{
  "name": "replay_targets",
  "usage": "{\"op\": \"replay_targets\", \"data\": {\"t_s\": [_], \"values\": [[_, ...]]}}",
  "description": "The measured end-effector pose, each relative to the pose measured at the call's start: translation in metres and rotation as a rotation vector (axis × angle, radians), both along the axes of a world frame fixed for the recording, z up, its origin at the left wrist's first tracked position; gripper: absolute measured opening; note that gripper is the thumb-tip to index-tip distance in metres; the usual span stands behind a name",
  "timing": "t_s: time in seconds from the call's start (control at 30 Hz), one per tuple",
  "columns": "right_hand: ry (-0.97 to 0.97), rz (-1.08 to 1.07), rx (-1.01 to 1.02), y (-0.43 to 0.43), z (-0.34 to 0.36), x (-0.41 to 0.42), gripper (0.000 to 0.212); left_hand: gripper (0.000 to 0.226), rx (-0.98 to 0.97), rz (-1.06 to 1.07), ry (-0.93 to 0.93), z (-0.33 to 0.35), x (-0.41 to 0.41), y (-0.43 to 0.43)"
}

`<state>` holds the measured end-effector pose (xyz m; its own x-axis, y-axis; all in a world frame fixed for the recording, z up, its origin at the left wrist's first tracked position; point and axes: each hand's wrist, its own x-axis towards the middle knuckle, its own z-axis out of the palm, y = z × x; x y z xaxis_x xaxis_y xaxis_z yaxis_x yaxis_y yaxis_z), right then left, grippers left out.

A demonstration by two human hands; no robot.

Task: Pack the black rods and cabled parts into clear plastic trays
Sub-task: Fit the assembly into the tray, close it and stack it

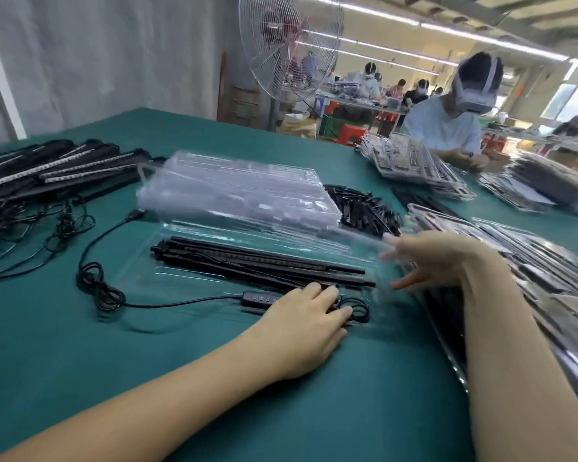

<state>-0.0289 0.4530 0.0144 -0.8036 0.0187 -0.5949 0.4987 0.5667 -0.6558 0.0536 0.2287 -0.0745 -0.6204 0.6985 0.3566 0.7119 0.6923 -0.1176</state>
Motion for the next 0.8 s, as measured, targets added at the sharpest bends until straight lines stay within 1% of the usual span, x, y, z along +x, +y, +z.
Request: {"op": "replay_targets", "data": {"t_s": [0.03,0.1,0.17,0.23,0.27,0.3,0.37,0.43,0.5,0.53,0.6,0.63,0.67,0.73,0.77,0.8], "values": [[-0.047,0.037,0.050,-0.002,0.005,0.002,0.065,0.044,-0.009,0.015,-0.031,0.000,0.001,0.001],[-0.098,0.083,0.178,-0.016,0.014,0.005,0.081,0.051,-0.056,0.066,-0.128,0.001,0.002,0.004],[-0.067,0.209,0.430,-0.040,0.016,0.010,0.087,0.055,-0.072,0.104,-0.150,0.002,0.005,0.006],[0.012,0.407,0.748,-0.062,0.009,0.016,0.087,0.060,-0.067,0.132,-0.187,0.002,0.007,0.006],[0.046,0.484,0.850,-0.070,0.000,0.018,0.082,0.064,-0.067,0.136,-0.198,0.002,0.009,0.005],[0.074,0.509,0.887,-0.074,-0.012,0.019,0.077,0.067,-0.078,0.136,-0.213,0.002,0.012,0.004],[0.123,0.441,0.847,-0.073,-0.041,0.025,0.079,0.073,-0.119,0.139,-0.278,0.002,0.018,0.005],[0.210,0.289,0.742,-0.068,-0.066,0.033,0.081,0.072,-0.131,0.141,-0.366,0.008,0.022,0.006],[0.310,0.192,0.684,-0.064,-0.081,0.040,0.077,0.063,-0.146,0.141,-0.432,0.019,0.020,0.004],[0.337,0.172,0.680,-0.063,-0.086,0.042,0.076,0.055,-0.157,0.136,-0.434,0.026,0.020,0.002],[0.368,0.170,0.707,-0.062,-0.089,0.043,0.076,0.045,-0.157,0.113,-0.370,0.039,0.020,-0.007],[0.377,0.177,0.724,-0.062,-0.089,0.044,0.077,0.044,-0.114,0.102,-0.328,0.045,0.022,-0.012],[0.387,0.184,0.739,-0.063,-0.090,0.045,0.077,0.045,-0.015,0.081,-0.276,0.051,0.024,-0.016],[0.402,0.192,0.766,-0.064,-0.091,0.048,0.075,0.048,0.262,0.052,-0.168,0.063,0.024,-0.021],[0.405,0.195,0.777,-0.065,-0.091,0.049,0.075,0.046,0.407,0.037,-0.187,0.067,0.020,-0.022],[0.409,0.198,0.786,-0.066,-0.090,0.051,0.075,0.041,0.489,0.047,-0.274,0.069,0.012,-0.024]]}}
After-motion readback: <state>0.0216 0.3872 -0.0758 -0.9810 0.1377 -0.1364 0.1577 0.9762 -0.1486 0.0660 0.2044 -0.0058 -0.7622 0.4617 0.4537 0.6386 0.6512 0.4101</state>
